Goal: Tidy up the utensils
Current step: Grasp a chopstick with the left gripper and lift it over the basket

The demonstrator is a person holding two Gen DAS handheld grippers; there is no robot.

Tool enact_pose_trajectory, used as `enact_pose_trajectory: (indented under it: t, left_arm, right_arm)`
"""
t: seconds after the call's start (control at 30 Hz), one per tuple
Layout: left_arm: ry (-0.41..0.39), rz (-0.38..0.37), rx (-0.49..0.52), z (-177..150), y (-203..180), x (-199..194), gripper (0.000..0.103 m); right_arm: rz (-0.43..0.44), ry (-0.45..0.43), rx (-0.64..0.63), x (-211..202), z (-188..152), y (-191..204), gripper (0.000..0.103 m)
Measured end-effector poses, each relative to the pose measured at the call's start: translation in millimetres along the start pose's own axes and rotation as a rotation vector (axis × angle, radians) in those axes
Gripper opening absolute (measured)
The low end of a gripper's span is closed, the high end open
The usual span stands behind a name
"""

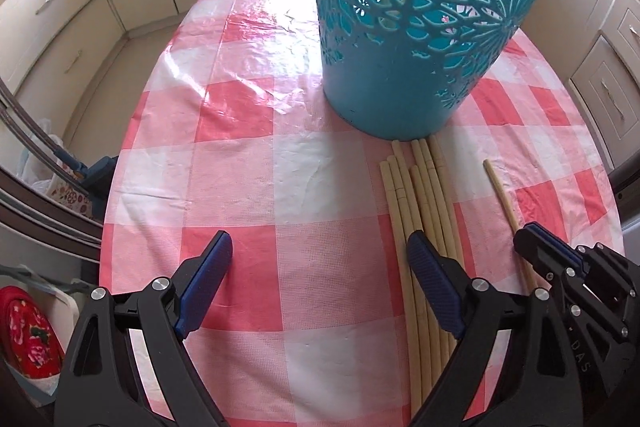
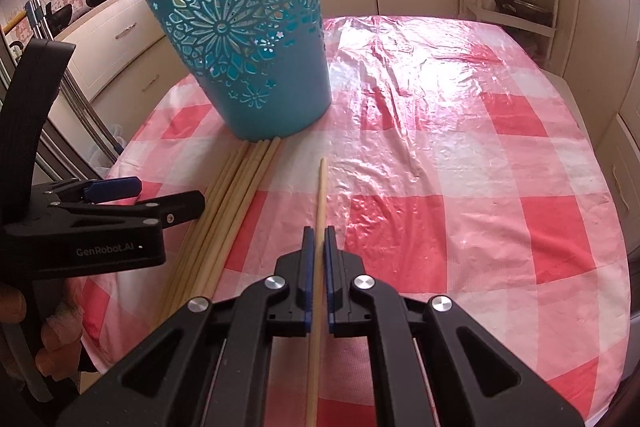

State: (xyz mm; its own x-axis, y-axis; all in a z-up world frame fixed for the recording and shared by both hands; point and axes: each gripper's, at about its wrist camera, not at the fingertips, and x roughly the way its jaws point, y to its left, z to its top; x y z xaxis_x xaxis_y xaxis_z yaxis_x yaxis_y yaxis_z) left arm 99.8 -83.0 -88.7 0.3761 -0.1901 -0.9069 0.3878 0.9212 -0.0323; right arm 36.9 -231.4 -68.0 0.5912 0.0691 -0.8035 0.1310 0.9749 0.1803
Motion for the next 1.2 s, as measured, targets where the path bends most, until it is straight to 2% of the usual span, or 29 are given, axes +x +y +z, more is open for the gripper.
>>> enact_pose_trajectory:
  t: [0.2,0.67,0.87,0.97,1.03,1.1,1.2]
  left_arm:
    - [0.015,0.034,0.001,0,1,3,0.085]
    - [-0.014,0.014,0.034,2,-11,2,0.074]
    - [-0.039,-0.008,0.063,2,-18,-1,0.056]
    - [-0.05,-0.02,0.082,3,-23,-2,0.04]
    - [-0.049,-0.032,0.092,4,-25,-4,0.015]
    - [-0.039,-0.059,0.095,7,-24,-4,0.007]
    - [-0.009,-0.099,0.084,9,-20,-4,0.005]
  right_arm:
    - [0.001,0.0,0.002,1,0,0,0.006]
    - [-0.005,-0.001,-0.007,2,1,1,0.006]
    - [-0.024,-0.009,-0.028,4,3,4,0.006]
    - [-0.035,-0.013,-0.038,5,3,6,0.006]
    - [-0.039,-0.016,-0.041,5,4,6,0.006]
    - [-0.038,-0.019,-0.04,6,4,6,0.006]
    - [-0.035,-0.022,-0.039,7,5,4,0.006]
